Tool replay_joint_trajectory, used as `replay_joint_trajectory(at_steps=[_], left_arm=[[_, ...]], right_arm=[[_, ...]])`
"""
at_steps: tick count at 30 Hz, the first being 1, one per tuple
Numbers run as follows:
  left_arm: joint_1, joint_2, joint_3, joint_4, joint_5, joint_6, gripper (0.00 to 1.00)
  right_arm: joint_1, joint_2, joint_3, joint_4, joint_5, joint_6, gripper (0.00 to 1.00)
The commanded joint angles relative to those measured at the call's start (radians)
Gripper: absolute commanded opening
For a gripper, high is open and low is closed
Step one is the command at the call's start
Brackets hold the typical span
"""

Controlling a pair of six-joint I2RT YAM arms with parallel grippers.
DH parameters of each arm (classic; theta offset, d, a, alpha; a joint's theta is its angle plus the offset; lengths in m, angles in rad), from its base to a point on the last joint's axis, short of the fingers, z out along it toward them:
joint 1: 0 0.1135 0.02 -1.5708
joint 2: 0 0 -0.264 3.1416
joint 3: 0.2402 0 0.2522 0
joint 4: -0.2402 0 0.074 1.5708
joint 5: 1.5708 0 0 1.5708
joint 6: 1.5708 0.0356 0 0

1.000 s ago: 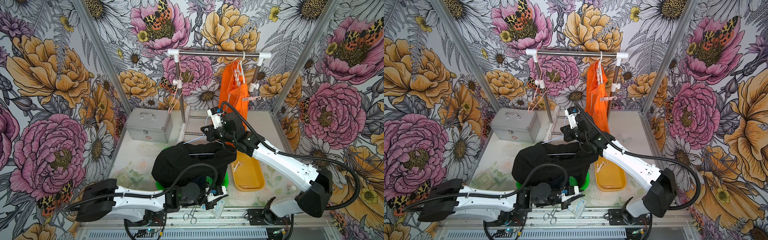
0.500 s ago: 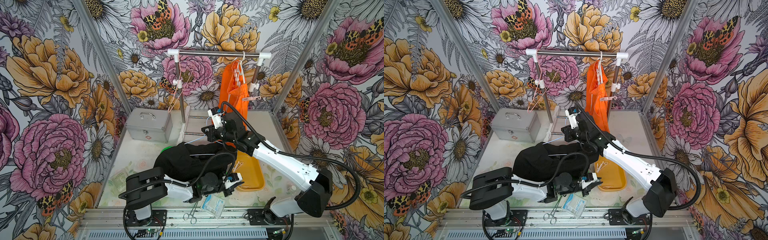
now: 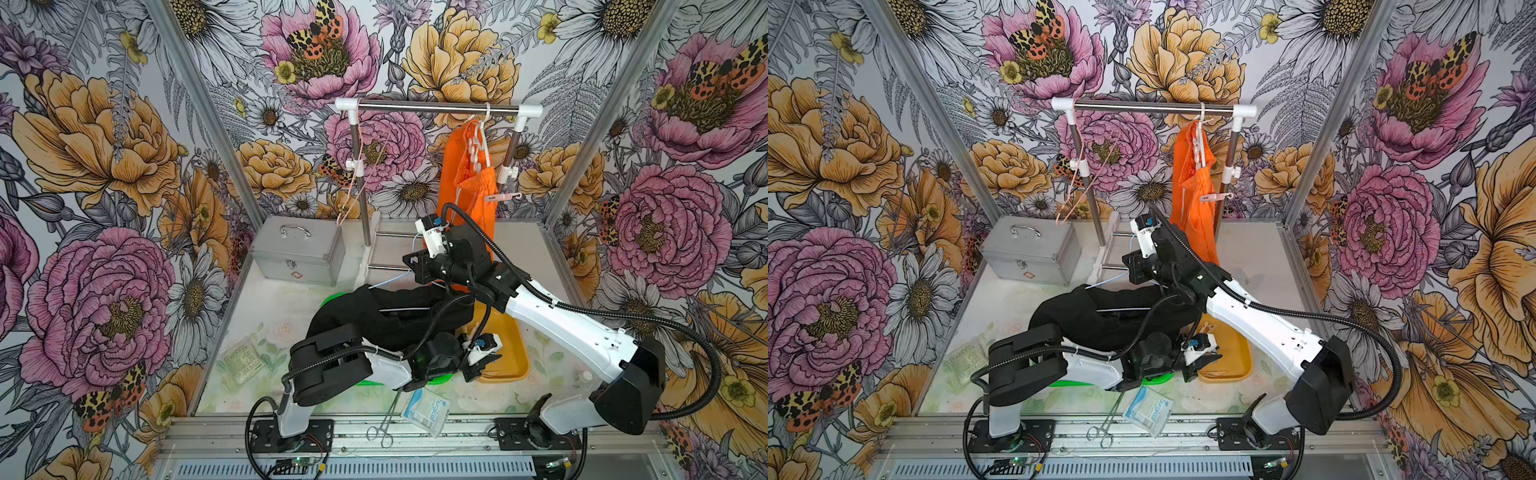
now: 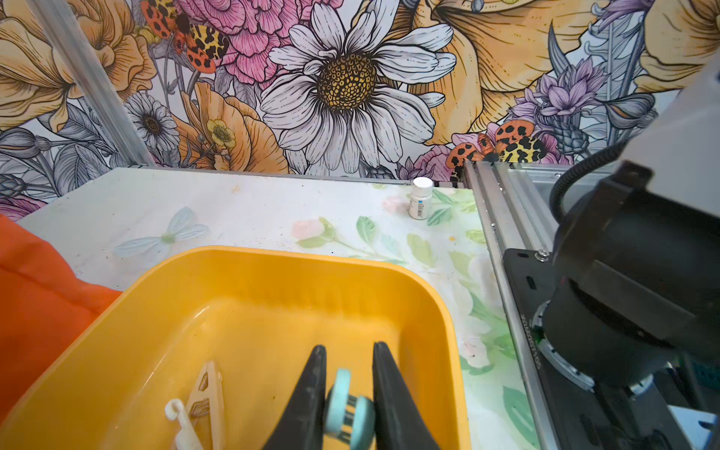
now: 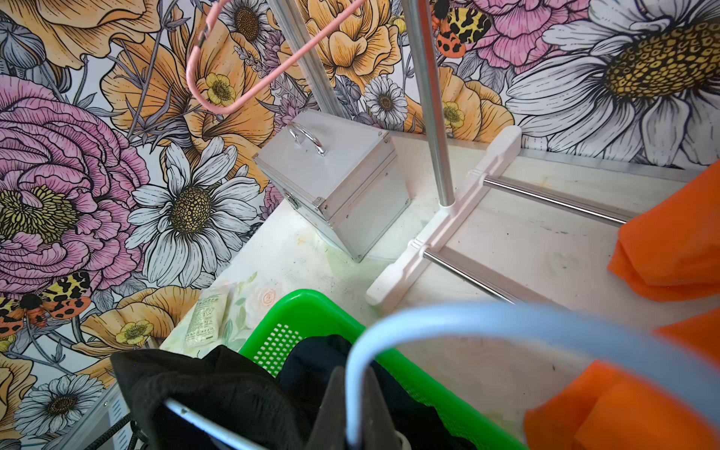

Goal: Remove the clothespins securing shorts to the hanger
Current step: Place the clothespin in the storage box, then remove the shorts from the hanger.

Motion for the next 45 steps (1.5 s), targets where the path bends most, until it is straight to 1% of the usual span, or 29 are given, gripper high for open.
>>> replay_joint_trajectory(at_steps=[1, 3, 4, 6, 13, 17, 20, 22, 26, 28, 29, 32, 34, 35, 38, 41, 44, 45], left_arm=[[0.019, 0.008, 0.046, -0.045, 0.015, -0.009, 0.38], [0.022, 0.008, 0.061, -0.067, 0.021, -0.001, 0.55], [0.02, 0.002, 0.062, -0.077, 0.026, 0.006, 0.61], [0.017, -0.013, 0.055, -0.089, 0.034, 0.015, 0.69], [-0.052, -0.131, -0.018, -0.161, 0.019, 0.072, 0.69], [-0.076, -0.28, -0.117, -0.162, -0.027, 0.069, 0.67], [-0.092, -0.431, -0.216, -0.179, -0.078, 0.072, 0.64], [-0.122, -0.561, -0.267, -0.251, -0.127, 0.071, 0.62], [-0.157, -0.807, -0.308, -0.447, -0.255, 0.086, 0.61], [-0.163, -0.927, -0.322, -0.564, -0.301, 0.081, 0.61], [-0.163, -0.976, -0.329, -0.615, -0.346, 0.075, 0.61], [-0.153, -1.129, -0.333, -0.773, -0.435, 0.041, 0.62], [-0.119, -1.212, -0.3, -0.878, -0.493, -0.011, 0.62], [-0.094, -1.238, -0.273, -0.93, -0.5, -0.037, 0.62], [0.039, -1.276, -0.151, -1.104, -0.432, -0.106, 0.62], [0.196, -1.248, -0.011, -1.278, -0.298, -0.143, 0.62], [0.377, -1.187, 0.111, -1.418, -0.104, -0.146, 0.62], [0.445, -1.166, 0.135, -1.442, -0.017, -0.142, 0.62]], right_arm=[[-0.007, -0.036, -0.002, 0.027, 0.006, -0.017, 0.0], [-0.007, -0.035, -0.002, 0.027, 0.007, -0.019, 0.0], [-0.008, -0.035, -0.002, 0.026, 0.009, -0.019, 0.0], [-0.008, -0.034, -0.001, 0.026, 0.009, -0.02, 0.0], [-0.01, -0.031, -0.003, 0.026, 0.013, -0.022, 0.0], [-0.01, -0.036, -0.007, 0.026, 0.016, -0.023, 0.0], [-0.011, -0.041, -0.007, 0.026, 0.017, -0.029, 0.0], [-0.01, -0.043, -0.007, 0.027, 0.021, -0.034, 0.0], [-0.01, -0.045, -0.006, 0.028, 0.032, -0.04, 0.0], [-0.01, -0.044, -0.003, 0.027, 0.034, -0.044, 0.0], [-0.01, -0.044, -0.002, 0.028, 0.034, -0.046, 0.0], [-0.008, -0.048, 0.002, 0.028, 0.031, -0.051, 0.0], [-0.008, -0.053, 0.001, 0.026, 0.018, -0.056, 0.0], [-0.007, -0.057, -0.001, 0.026, 0.012, -0.061, 0.0], [0.001, -0.075, -0.016, 0.027, 0.003, -0.085, 0.0], [0.017, -0.096, -0.032, 0.028, -0.005, -0.12, 0.0], [0.032, -0.114, -0.038, 0.027, -0.015, -0.145, 0.0], [0.037, -0.118, -0.038, 0.026, -0.019, -0.153, 0.0]])
